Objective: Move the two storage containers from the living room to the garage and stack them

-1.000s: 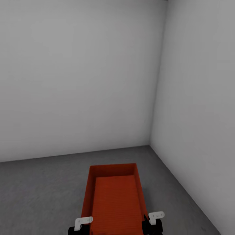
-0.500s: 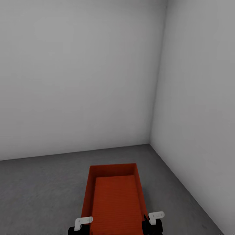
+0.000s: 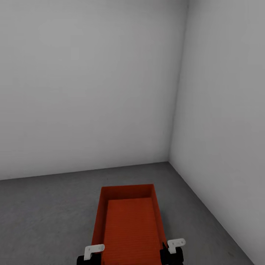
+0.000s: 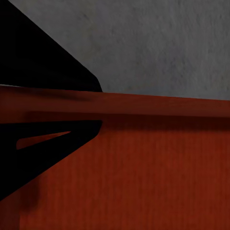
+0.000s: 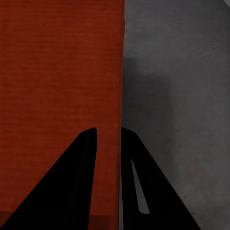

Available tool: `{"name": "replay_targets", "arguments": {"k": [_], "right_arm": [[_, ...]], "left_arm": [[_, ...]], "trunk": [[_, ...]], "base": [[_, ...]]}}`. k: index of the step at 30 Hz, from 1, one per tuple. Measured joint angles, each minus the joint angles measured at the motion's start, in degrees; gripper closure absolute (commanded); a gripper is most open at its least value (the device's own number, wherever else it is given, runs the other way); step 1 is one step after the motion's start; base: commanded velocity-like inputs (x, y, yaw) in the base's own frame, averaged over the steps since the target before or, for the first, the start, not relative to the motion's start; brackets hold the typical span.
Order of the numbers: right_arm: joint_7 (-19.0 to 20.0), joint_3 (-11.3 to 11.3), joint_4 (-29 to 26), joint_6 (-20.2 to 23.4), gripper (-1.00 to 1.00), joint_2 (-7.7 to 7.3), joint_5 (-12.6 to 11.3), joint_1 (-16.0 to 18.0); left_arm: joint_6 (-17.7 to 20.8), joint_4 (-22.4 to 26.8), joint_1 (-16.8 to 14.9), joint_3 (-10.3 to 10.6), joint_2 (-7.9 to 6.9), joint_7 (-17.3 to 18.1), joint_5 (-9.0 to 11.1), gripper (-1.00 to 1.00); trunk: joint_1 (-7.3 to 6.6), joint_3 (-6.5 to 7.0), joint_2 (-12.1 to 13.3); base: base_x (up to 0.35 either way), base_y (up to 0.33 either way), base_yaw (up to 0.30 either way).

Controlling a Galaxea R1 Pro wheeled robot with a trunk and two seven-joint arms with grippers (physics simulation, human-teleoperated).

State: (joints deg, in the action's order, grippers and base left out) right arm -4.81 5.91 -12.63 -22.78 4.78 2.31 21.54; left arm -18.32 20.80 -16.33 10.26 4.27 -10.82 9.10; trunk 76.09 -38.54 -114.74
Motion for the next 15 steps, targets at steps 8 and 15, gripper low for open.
{"name": "replay_targets", "arguments": {"k": [8,15], "right_arm": [[-0.01,0.02,-0.03,0.0,1.0,0.0,-0.01,0.0],[0.0,0.01,-0.01,0.0,1.0,0.0,0.0,0.0]], "left_arm": [[-0.03,0.0,0.0,0.02,-0.01,-0.02,0.0,1.0],[-0.02,0.0,0.0,0.01,-0.01,0.01,0.03,1.0]], "trunk": [[0.0,0.0,0.0],[-0.02,0.0,0.0]], "base": [[0.0,0.0,0.0],[0.079,0.008,0.0]]}}
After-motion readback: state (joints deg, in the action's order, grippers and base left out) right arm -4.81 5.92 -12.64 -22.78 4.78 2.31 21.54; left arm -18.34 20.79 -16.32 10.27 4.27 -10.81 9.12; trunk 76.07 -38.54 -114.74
